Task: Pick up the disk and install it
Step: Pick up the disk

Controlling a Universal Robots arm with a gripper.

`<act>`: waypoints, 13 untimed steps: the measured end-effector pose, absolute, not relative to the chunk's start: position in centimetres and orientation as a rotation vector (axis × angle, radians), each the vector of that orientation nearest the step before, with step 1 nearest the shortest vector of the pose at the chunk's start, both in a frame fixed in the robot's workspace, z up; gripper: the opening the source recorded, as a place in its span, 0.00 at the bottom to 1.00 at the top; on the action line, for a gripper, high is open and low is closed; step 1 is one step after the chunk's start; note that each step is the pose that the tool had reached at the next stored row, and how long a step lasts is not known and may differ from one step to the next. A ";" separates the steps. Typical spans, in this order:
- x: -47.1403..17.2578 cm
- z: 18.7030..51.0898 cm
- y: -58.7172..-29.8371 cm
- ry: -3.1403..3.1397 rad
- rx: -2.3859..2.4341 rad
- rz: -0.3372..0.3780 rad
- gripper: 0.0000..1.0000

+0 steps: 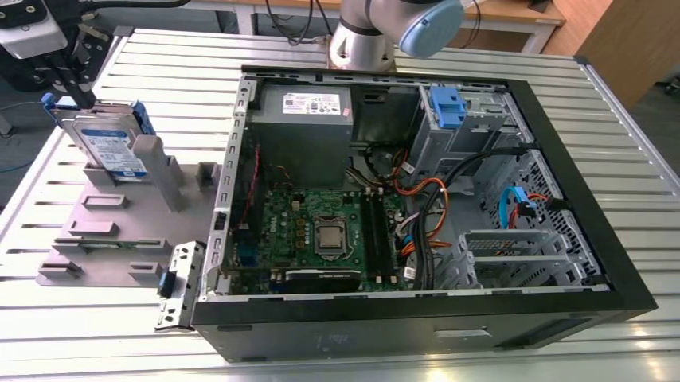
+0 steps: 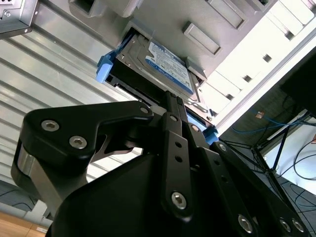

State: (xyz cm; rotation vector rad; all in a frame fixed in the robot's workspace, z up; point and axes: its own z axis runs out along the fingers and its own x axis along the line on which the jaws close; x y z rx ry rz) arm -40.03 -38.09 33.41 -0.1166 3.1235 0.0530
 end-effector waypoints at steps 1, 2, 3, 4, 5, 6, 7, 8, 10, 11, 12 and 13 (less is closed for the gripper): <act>-40.0 33.4 -38.1 3.123 -0.117 0.053 0.11; -40.0 33.4 -38.1 3.123 -0.117 0.053 0.11; -40.0 33.4 -38.1 3.123 -0.117 0.053 0.11; -40.0 33.4 -38.1 3.123 -0.117 0.053 0.11; -40.0 33.4 -38.1 3.123 -0.117 0.053 0.11; -40.0 33.4 -38.1 3.123 -0.117 0.053 0.11; -40.0 33.4 -38.1 3.123 -0.117 0.053 0.11; -40.0 33.4 -38.1 3.123 -0.117 0.053 0.11; -40.0 33.4 -38.1 3.123 -0.117 0.053 0.11; -40.0 33.4 -38.1 3.123 -0.117 0.053 0.11; -40.0 33.4 -38.1 3.123 -0.118 0.053 0.11; -40.0 33.4 -38.1 3.123 -0.120 0.053 0.11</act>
